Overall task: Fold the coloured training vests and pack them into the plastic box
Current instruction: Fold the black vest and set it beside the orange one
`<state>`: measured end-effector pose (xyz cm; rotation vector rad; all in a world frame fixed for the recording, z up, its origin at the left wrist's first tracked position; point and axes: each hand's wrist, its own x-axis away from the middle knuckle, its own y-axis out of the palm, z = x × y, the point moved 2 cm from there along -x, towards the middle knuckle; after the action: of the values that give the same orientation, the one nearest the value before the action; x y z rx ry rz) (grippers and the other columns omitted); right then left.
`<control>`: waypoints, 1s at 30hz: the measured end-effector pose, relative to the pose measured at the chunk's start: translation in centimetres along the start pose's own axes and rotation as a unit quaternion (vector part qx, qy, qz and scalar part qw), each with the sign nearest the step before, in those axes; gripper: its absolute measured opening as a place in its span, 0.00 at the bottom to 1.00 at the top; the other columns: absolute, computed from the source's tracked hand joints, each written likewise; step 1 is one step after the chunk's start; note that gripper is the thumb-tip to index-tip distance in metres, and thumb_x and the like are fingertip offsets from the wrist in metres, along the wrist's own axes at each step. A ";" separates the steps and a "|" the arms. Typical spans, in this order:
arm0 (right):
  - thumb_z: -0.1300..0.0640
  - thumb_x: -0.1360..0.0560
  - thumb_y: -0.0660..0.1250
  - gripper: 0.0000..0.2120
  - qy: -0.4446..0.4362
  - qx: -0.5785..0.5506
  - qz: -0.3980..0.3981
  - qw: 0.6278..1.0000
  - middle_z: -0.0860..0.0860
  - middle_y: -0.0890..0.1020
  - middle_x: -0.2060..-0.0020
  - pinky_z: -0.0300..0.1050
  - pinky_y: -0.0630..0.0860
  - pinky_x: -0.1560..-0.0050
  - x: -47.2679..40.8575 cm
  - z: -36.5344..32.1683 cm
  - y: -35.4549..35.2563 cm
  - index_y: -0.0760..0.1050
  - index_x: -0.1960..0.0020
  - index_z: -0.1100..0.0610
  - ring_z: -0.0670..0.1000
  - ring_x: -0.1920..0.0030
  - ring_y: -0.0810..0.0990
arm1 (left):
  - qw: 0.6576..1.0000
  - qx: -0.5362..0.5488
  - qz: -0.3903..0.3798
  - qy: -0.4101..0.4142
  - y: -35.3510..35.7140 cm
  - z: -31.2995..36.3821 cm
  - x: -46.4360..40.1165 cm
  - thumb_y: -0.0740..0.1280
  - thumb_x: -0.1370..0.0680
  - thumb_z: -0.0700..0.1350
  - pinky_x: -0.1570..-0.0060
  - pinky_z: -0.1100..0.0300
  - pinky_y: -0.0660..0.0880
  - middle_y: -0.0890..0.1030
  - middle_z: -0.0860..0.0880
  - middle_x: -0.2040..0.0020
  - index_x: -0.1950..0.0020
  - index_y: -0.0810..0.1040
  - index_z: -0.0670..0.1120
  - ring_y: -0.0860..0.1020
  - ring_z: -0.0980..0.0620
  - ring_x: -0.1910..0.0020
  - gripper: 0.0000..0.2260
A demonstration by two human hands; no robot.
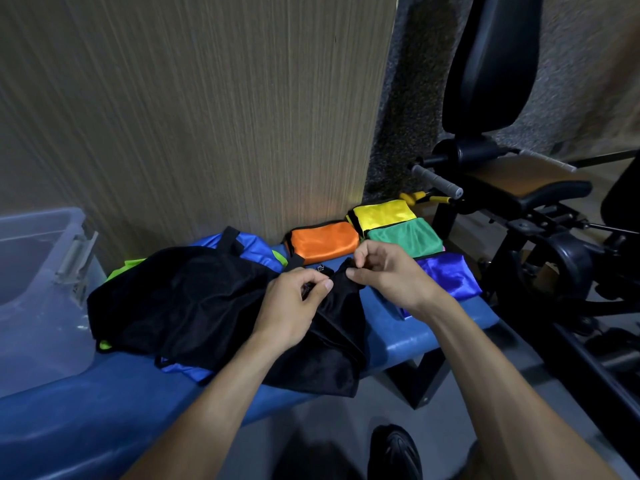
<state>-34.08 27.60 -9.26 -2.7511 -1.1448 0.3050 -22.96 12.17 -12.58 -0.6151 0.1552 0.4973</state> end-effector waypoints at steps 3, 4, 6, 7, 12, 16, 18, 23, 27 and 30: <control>0.74 0.26 0.69 0.13 -0.001 -0.014 -0.005 1.000 0.49 0.77 0.63 0.47 0.71 0.54 0.0 -0.4 -0.4 0.72 0.57 0.58 0.53 0.59 0.72 | 0.999 -0.032 0.005 0.016 0.0 0.2 0.2 0.71 0.20 0.47 0.56 0.74 0.68 0.81 0.59 0.55 0.52 0.85 0.52 0.77 0.65 0.56 0.03; 0.76 0.28 0.68 0.14 -0.004 -0.018 -0.009 1.000 0.50 0.78 0.62 0.47 0.71 0.53 0.0 -0.5 -0.4 0.72 0.57 0.58 0.53 0.58 0.73 | 0.999 -0.045 0.005 0.021 0.0 0.2 0.3 0.71 0.20 0.47 0.56 0.73 0.68 0.81 0.59 0.55 0.51 0.85 0.52 0.77 0.64 0.56 0.03; 0.79 0.29 0.65 0.17 -0.002 -0.021 -0.026 0.999 0.52 0.79 0.61 0.45 0.72 0.53 0.0 -0.9 -0.5 0.73 0.56 0.58 0.51 0.58 0.75 | 0.997 -0.065 0.007 0.029 0.0 0.2 0.4 0.70 0.20 0.47 0.55 0.71 0.70 0.81 0.59 0.55 0.51 0.85 0.52 0.78 0.63 0.54 0.03; 0.80 0.30 0.64 0.17 0.003 -0.020 -0.036 0.999 0.53 0.79 0.61 0.44 0.73 0.53 0.0 -0.9 -0.4 0.74 0.54 0.58 0.51 0.57 0.76 | 0.997 -0.070 0.009 0.032 0.0 0.2 0.4 0.70 0.20 0.48 0.54 0.69 0.71 0.81 0.59 0.55 0.51 0.85 0.52 0.78 0.62 0.54 0.03; 0.67 0.26 0.74 0.13 0.041 -0.025 -0.036 0.998 0.50 0.78 0.61 0.46 0.75 0.46 0.1 -0.4 -0.5 0.79 0.43 0.59 0.53 0.55 0.77 | 0.995 -0.083 0.021 0.050 0.0 0.3 0.5 0.70 0.20 0.48 0.53 0.60 0.75 0.80 0.58 0.55 0.51 0.84 0.52 0.79 0.59 0.55 0.03; 0.62 0.23 0.73 0.09 -0.003 0.022 0.002 1.000 0.54 0.78 0.65 0.40 0.77 0.51 0.1 -0.6 -0.3 0.81 0.44 0.59 0.50 0.60 0.79 | 0.994 -0.090 0.022 0.065 -0.1 0.5 0.7 0.71 0.20 0.49 0.54 0.63 0.74 0.80 0.58 0.55 0.51 0.84 0.53 0.78 0.60 0.56 0.03; 0.65 0.24 0.73 0.07 -0.044 0.027 0.032 0.998 0.53 0.79 0.65 0.40 0.77 0.50 0.0 -0.8 -0.3 0.82 0.46 0.60 0.49 0.60 0.79 | 0.994 -0.084 0.017 0.075 0.0 0.7 0.8 0.71 0.21 0.49 0.54 0.66 0.73 0.80 0.58 0.55 0.51 0.84 0.52 0.78 0.62 0.55 0.03; 0.73 0.26 0.71 0.11 -0.065 -0.002 0.049 0.997 0.50 0.82 0.60 0.40 0.76 0.49 0.0 -1.1 0.1 0.84 0.50 0.60 0.48 0.55 0.79 | 0.994 -0.048 0.000 0.096 0.5 1.2 1.3 0.74 0.23 0.48 0.57 0.74 0.66 0.78 0.60 0.58 0.53 0.85 0.49 0.76 0.68 0.57 0.04; 0.74 0.25 0.66 0.13 -0.045 -0.058 0.060 0.995 0.49 0.80 0.62 0.33 0.72 0.56 0.2 -1.5 -0.8 0.83 0.49 0.61 0.43 0.60 0.78 | 0.997 0.043 -0.004 0.062 0.4 1.3 1.0 0.73 0.22 0.48 0.55 0.71 0.69 0.82 0.58 0.57 0.52 0.87 0.50 0.79 0.65 0.57 0.03; 0.67 0.25 0.70 0.08 -0.034 -0.093 0.059 0.993 0.53 0.77 0.62 0.37 0.72 0.53 0.4 -1.5 -1.5 0.83 0.49 0.59 0.48 0.59 0.76 | 0.993 0.116 -0.003 0.033 0.1 1.5 0.6 0.71 0.20 0.45 0.44 0.60 0.76 0.85 0.58 0.51 0.50 0.86 0.52 0.82 0.61 0.49 0.04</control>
<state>-34.52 28.83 -7.58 -2.9997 -1.0795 0.3224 -22.48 13.41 -11.63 -0.4045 0.2696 0.4456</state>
